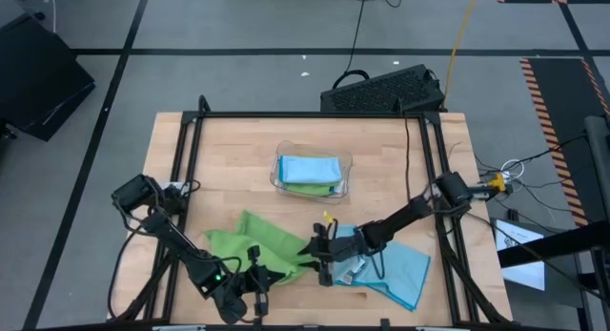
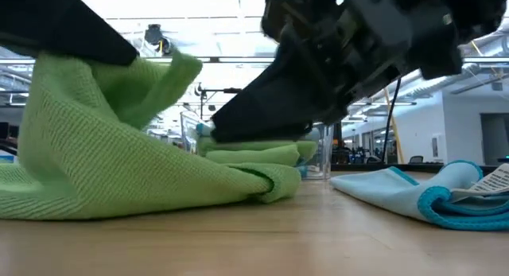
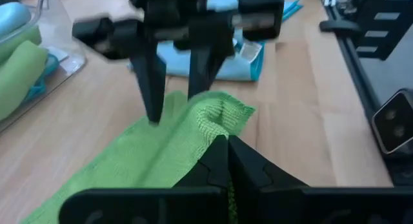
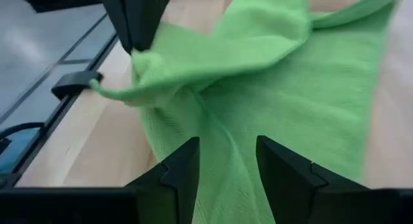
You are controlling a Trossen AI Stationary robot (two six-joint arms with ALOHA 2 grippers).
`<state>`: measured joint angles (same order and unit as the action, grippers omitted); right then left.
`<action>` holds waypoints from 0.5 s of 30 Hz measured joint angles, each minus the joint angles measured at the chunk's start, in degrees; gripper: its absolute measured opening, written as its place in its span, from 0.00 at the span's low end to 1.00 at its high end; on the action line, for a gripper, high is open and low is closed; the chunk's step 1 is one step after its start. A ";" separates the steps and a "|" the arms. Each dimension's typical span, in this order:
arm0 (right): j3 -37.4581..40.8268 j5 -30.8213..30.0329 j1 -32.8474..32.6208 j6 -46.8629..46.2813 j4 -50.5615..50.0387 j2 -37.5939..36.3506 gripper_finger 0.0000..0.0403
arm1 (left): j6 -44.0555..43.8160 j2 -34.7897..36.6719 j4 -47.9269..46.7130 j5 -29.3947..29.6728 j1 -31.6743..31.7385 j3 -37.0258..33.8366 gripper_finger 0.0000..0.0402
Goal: Fold microfiber towels
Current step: Fold the green microfiber cloth
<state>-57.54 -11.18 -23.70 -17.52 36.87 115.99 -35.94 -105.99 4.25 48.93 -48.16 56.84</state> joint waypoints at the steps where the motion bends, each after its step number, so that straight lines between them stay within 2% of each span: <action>1: -0.80 1.25 0.15 0.18 -0.04 0.83 0.36 | 0.17 0.04 0.19 0.06 -0.02 0.00 0.01; 3: -2.54 2.65 0.50 0.66 -0.14 2.60 0.36 | 1.23 0.04 0.36 0.44 -0.04 0.00 0.01; 12: -9.53 2.22 0.80 6.27 -6.54 7.93 0.36 | 1.38 0.07 0.35 0.44 -0.18 0.00 0.01; 15: -9.90 1.97 0.94 6.85 -6.85 8.47 0.33 | 1.33 0.07 0.35 0.46 -0.24 0.00 0.01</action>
<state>-67.44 -9.21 -22.76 -10.67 30.01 124.46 -34.62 -105.93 4.60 49.39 -48.40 56.84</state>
